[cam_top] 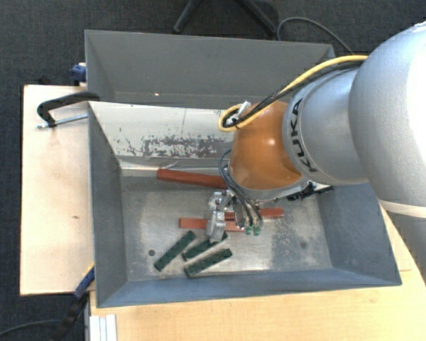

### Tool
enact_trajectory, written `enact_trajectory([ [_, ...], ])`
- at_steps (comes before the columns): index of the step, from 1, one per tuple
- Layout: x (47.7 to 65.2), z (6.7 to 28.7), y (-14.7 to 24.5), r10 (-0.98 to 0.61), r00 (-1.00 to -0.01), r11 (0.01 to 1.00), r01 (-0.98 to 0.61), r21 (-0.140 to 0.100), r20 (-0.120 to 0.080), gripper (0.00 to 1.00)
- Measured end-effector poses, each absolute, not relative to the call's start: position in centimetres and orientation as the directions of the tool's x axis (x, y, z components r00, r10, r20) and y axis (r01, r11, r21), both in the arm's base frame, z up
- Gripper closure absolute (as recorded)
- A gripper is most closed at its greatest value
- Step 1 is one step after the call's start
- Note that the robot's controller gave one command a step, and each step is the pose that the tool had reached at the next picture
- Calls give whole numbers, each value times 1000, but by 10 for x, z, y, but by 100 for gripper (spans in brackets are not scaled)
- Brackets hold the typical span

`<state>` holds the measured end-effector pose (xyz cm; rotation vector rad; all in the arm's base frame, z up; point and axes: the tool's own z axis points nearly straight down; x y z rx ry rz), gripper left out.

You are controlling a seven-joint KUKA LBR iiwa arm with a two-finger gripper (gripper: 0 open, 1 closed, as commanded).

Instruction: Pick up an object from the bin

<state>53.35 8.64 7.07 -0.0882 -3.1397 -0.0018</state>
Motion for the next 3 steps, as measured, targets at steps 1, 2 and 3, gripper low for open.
enact_trajectory([
  [1, 536, 144, 87, 55, -998, 998, 55, 4, -11, 100],
  [2, 537, 147, 88, 54, -999, 999, 54, 2, -5, 100],
  [3, 539, 187, 89, 52, -999, 999, 52, 3, -9, 100],
])
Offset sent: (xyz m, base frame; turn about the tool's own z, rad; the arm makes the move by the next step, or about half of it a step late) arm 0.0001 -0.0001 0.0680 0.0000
